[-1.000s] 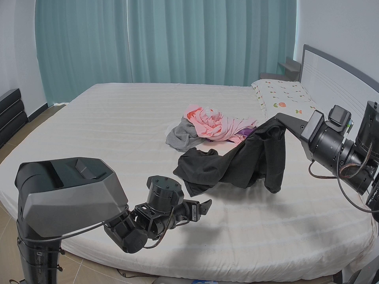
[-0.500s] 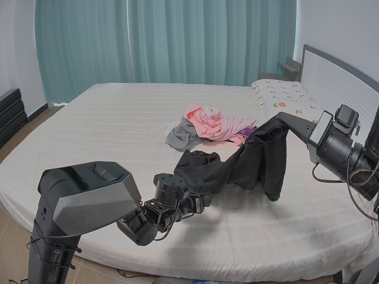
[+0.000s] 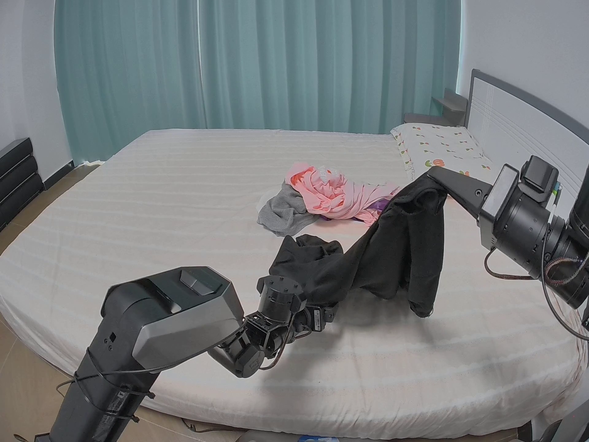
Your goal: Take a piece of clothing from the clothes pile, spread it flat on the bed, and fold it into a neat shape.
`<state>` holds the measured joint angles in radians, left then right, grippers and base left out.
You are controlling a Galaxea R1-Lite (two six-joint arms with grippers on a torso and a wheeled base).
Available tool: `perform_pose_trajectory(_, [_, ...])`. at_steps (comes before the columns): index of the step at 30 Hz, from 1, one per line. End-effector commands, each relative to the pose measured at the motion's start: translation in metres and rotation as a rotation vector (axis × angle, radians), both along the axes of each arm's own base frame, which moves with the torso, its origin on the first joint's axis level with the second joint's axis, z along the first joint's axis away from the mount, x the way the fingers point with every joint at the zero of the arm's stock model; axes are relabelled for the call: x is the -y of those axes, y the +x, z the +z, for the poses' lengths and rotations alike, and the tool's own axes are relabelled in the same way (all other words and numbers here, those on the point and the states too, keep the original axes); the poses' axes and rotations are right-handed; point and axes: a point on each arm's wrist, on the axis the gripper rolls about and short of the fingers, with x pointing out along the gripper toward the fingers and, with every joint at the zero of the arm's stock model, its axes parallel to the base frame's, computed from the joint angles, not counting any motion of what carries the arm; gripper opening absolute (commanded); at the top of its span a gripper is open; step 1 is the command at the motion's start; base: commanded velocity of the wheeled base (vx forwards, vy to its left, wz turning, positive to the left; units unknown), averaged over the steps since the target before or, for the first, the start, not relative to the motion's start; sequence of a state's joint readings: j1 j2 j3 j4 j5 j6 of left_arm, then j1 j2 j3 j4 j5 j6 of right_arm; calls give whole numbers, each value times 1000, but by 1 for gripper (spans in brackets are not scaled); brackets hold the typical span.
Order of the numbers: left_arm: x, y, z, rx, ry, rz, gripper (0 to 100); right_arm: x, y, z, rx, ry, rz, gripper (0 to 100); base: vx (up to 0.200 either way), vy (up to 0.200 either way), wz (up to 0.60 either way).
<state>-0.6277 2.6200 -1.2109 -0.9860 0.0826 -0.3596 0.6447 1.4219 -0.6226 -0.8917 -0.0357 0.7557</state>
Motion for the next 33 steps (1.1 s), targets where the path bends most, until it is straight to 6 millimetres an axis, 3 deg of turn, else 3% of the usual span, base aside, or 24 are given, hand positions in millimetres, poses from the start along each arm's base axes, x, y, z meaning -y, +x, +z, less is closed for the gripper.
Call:
perform_pose_trajectory(1, [2, 5, -6, 14, 14, 7, 100, -2, 4, 0, -3, -2, -1, 0, 0, 0, 0])
perform_pose_trajectory(6, [3, 8, -6, 29, 73, -15, 100, -1, 11, -1, -7, -4, -21, 0, 0, 0, 0])
perform_pose_trajectory(7, [4, 8, -6, 30, 75, -15, 0, -1, 11, -1, -5, -4, -23, 0, 0, 0, 0])
perform_pose_trajectory(13, [-1, 31, -6, 102, 98, 125, 0, 1, 13, -1, -7, -3, -34, 0, 0, 0, 0])
perform_pose_trajectory(18, [-18, 29, -3, 78, 124, 163, 0, 7, 22, -7, -27, -15, -72, 0, 0, 0, 0])
perform_pose_trajectory(25, [-57, 8, 59, 75, 90, 228, 0, 13, 55, -28, -88, -54, -155, 0, 0, 0, 0])
perform_pose_trajectory(29, [-78, -3, 113, 112, -48, 302, 0, 12, 84, -34, -103, -56, -197, 0, 0, 0, 0])
perform_pose_trajectory(33, [-90, -20, 158, 162, -168, 391, 0, -2, 115, -31, -75, -43, -228, 0, 0, 0, 0])
